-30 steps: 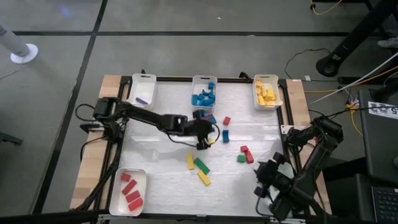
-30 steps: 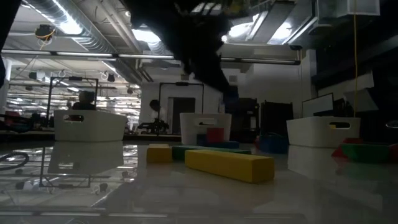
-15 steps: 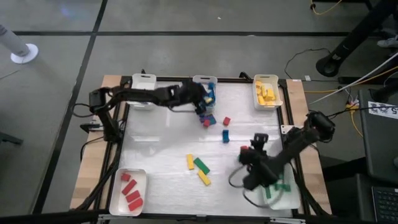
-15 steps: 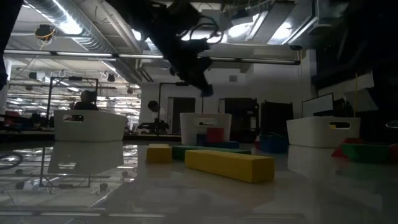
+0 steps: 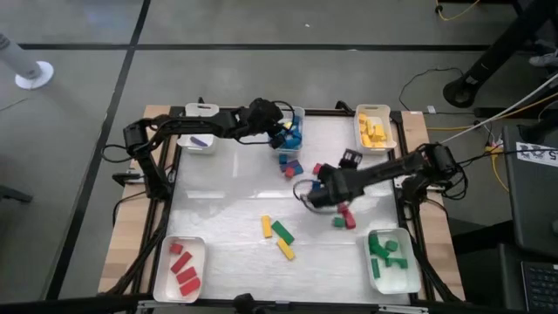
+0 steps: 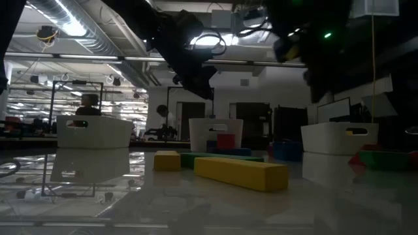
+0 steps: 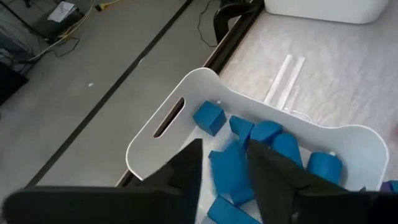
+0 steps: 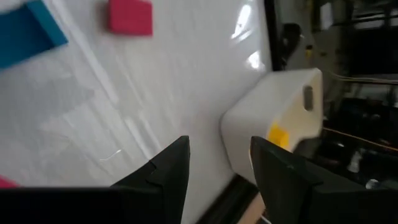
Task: Sort blocks
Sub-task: Put the red block into the bottom left white bin
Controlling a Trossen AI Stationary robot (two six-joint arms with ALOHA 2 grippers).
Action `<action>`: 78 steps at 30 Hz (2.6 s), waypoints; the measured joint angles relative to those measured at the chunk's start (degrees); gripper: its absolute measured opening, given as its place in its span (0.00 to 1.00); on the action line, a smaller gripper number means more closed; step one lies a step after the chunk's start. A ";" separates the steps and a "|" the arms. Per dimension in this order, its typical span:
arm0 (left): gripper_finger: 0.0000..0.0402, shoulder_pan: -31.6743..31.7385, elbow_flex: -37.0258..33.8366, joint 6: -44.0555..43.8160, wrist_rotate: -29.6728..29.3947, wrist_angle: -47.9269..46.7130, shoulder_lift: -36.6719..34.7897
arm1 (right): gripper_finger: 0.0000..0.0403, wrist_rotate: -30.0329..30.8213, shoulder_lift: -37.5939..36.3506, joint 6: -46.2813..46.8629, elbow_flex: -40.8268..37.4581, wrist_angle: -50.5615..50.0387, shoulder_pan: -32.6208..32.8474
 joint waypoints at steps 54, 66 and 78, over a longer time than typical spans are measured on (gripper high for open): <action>0.42 -12.20 -0.48 -6.01 0.16 -25.56 -0.11 | 0.43 -43.45 -0.11 -42.70 -13.16 50.45 -31.59; 0.42 -12.20 -0.48 -6.04 0.15 -25.55 -0.11 | 0.43 -43.47 -0.13 -50.82 -12.71 48.58 -31.53; 0.42 -12.20 -0.48 -7.17 0.15 -25.52 -0.11 | 0.43 -42.42 -0.15 -62.03 -6.05 40.28 -31.53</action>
